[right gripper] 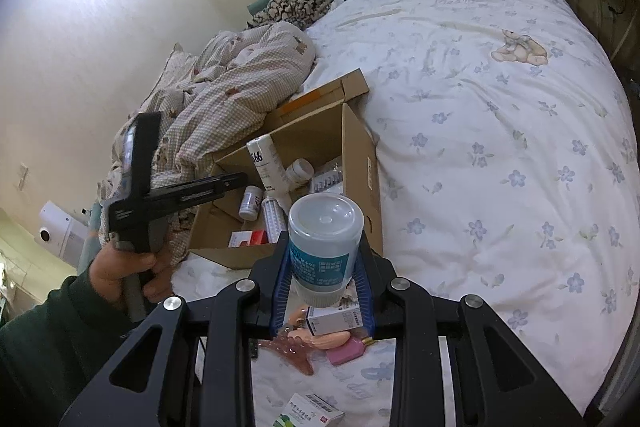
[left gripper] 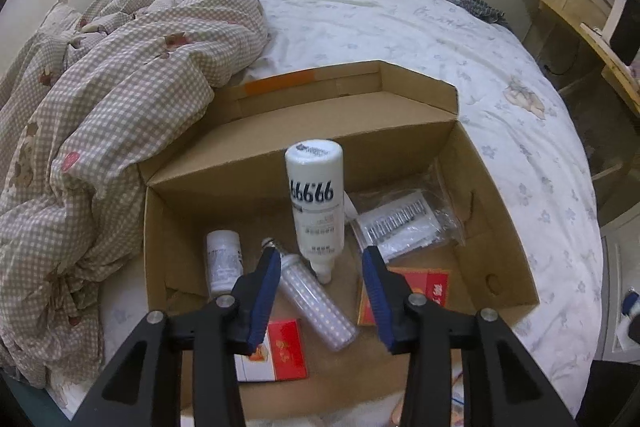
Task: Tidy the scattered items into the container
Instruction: 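Lower the tall white bottle into the box and open the left gripper, then lower the clear cup into the box and open the right gripper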
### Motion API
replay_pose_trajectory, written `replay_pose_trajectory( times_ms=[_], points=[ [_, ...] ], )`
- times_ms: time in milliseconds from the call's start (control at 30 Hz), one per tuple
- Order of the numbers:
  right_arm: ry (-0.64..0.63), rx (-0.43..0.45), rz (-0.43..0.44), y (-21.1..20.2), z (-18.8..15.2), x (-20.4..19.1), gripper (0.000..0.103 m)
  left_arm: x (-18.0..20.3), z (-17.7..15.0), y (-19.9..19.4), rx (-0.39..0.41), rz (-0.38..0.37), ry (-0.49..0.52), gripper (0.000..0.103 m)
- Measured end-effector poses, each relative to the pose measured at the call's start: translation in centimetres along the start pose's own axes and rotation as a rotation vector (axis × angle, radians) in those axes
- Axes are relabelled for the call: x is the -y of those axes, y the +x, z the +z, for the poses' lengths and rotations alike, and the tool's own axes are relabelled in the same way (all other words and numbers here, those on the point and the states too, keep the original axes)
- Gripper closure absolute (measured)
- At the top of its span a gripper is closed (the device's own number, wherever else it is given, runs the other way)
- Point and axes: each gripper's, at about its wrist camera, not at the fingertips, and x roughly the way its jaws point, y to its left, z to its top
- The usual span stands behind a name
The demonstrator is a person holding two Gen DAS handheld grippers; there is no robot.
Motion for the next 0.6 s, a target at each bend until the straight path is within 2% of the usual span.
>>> replay_pose_trajectory(
  times_ms=[200, 367, 500, 600],
  points=[
    [-0.007, -0.009, -0.023, 0.3, -0.5, 0.3, 0.072, 0.1, -3.7, -3.1, 0.019, -0.082, -0.028, 0.060],
    [-0.048, -0.010, -0.012, 0.5, -1.3, -0.6, 0.072, 1.2, -8.8, -4.8, -0.021, -0.175, -0.063, 0.058],
    [-0.095, -0.029, -0.015, 1.4, -2.4, -1.5, 0.072, 1.9, -11.7, -5.5, -0.001, -0.177, -0.066, 0.047],
    [-0.112, -0.055, -0.006, 2.5, -2.4, -2.3, 0.072, 2.2, -11.9, -5.3, 0.011, -0.156, -0.063, 0.047]
  ],
)
